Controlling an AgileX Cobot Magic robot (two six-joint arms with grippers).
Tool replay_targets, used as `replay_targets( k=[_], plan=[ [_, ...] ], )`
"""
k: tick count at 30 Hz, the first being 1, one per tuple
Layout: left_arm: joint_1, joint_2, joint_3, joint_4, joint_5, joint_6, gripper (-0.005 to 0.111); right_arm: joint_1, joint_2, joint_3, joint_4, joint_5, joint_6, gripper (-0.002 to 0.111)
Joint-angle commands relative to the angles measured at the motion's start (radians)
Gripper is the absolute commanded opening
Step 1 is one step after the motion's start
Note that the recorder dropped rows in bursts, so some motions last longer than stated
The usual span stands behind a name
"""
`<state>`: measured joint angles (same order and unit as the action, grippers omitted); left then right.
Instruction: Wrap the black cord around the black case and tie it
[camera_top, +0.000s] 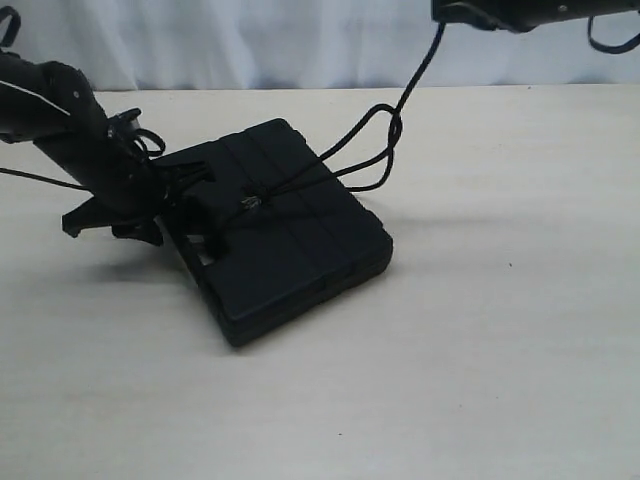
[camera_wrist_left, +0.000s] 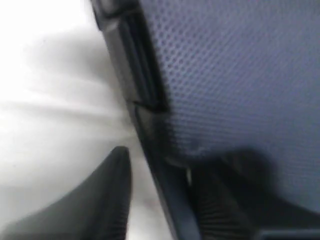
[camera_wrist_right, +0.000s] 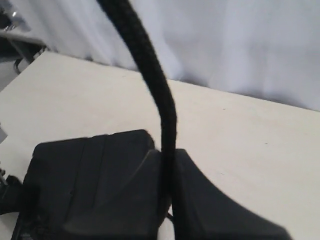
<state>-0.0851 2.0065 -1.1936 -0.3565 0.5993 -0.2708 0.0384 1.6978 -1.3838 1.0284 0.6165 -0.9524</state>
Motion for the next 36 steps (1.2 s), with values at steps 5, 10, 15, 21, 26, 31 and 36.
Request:
replay_targets(
  k=[5,10,15,21,26,31,36],
  plan=[
    [0.084,-0.01,-0.124,-0.039,0.211,0.223,0.0,-0.237,-0.002,-0.029,0.013,0.025,0.053,0.004],
    [0.09,-0.014,-0.156,-0.071,0.236,0.312,0.0,-0.356,-0.001,-0.023,0.013,0.032,0.055,0.004],
    [0.09,-0.014,-0.157,-0.082,0.202,0.329,0.0,-0.452,0.028,0.041,0.01,0.017,0.055,0.004],
    [0.09,-0.014,-0.157,-0.082,0.145,0.329,0.0,-0.531,0.093,0.129,0.01,0.002,0.049,0.004],
    [0.09,-0.014,-0.157,-0.082,0.1,0.329,0.0,-0.563,0.154,0.179,-0.029,-0.068,0.032,0.004],
    [0.09,-0.014,-0.157,-0.073,0.052,0.329,0.0,-0.573,0.228,0.193,-0.058,-0.112,0.03,0.004],
    [0.09,-0.009,-0.157,-0.061,0.034,0.329,0.0,-0.573,0.306,0.193,-0.058,-0.126,0.03,0.004]
  ],
)
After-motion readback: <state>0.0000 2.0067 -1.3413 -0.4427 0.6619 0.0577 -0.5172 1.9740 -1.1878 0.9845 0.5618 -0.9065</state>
